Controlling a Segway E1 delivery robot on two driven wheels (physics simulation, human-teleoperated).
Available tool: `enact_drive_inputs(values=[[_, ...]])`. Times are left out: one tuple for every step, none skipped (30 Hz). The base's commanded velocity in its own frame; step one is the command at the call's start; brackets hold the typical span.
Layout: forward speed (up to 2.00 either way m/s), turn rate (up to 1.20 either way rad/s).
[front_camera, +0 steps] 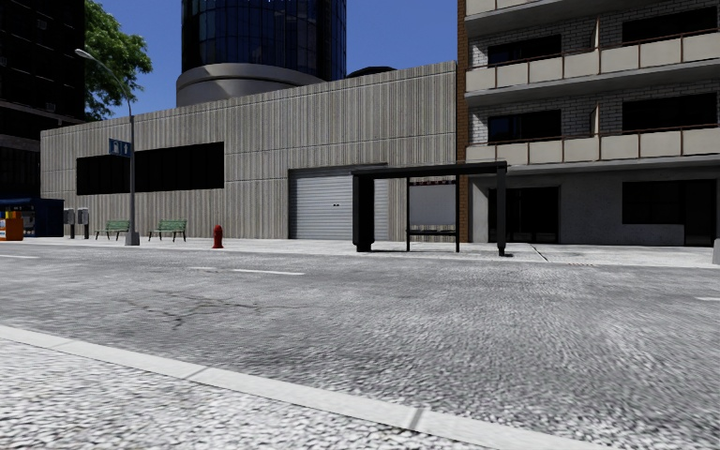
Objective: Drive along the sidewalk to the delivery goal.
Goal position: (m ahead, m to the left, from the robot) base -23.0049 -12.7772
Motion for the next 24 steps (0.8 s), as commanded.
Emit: enact_drive_inputs(values=[[0.00,0.00],[0.00,0.00],[0.00,0.00],[0.00,0.00],[0.00,0.00],[0.00,0.00],[0.00,0.00],[0.00,0.00],[0.00,0.00],[0.00,0.00],[0.00,0.00],[0.00,0.00],[0.00,0.00],[0.00,0.00],[0.00,0.00],[0.00,0.00],[0.00,0.00],[0.00,0.00],[0.00,0.00],[0.00,0.00],[0.00,0.00],[0.00,0.00],[0.00,0.00],[0.00,0.00]])
